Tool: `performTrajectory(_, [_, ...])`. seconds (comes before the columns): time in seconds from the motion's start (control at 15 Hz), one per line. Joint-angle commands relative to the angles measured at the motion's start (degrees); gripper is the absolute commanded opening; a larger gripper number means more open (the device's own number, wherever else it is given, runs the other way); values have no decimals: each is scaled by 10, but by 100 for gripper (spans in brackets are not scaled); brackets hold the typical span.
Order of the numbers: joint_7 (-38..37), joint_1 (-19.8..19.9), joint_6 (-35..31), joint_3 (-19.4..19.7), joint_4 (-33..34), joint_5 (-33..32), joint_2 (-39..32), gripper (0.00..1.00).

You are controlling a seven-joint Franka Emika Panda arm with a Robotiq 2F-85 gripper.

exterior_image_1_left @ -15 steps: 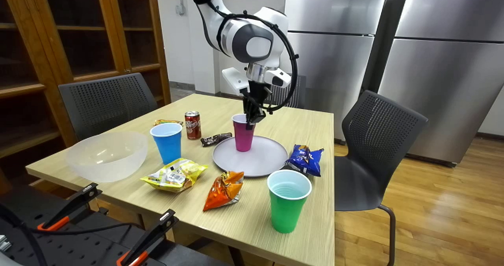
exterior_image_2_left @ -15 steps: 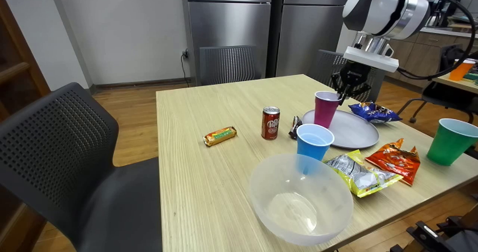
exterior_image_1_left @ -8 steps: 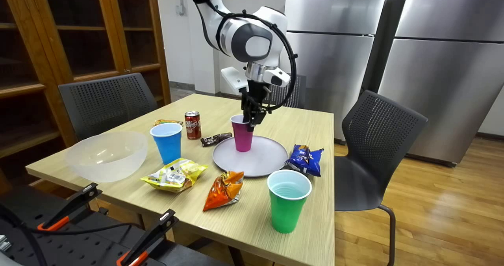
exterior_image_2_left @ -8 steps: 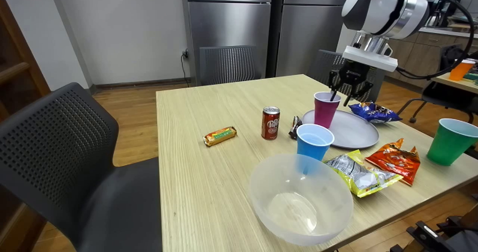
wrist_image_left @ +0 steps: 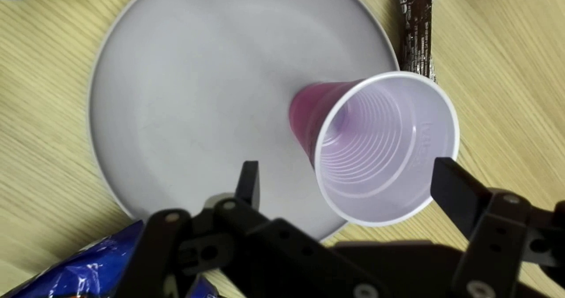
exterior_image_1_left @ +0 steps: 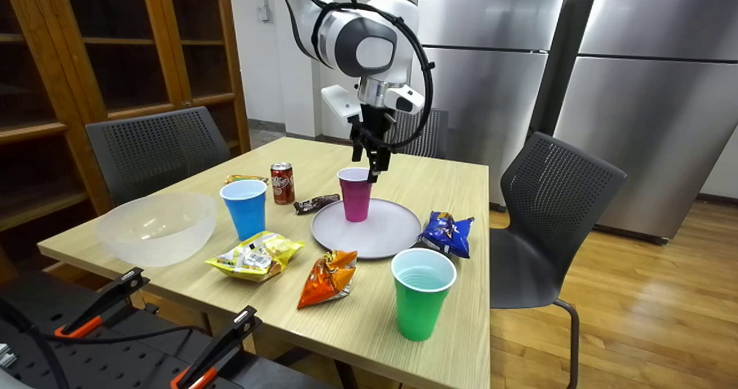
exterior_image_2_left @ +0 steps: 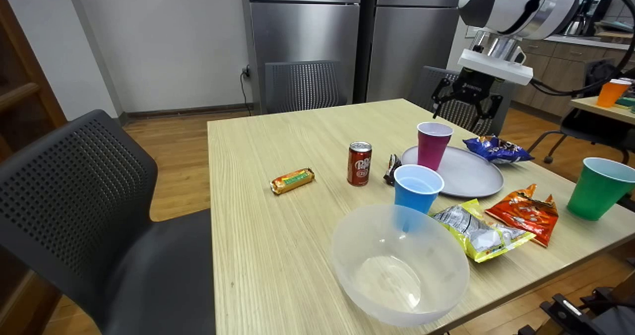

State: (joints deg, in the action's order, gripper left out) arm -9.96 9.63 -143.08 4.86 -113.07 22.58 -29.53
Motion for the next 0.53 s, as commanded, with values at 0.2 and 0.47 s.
performTrajectory(0.2, [-5, 4, -43, -1, -98, 18, 92, 100])
performTrajectory(0.47, [-3, 10, -61, 4, -134, 37, 118, 100])
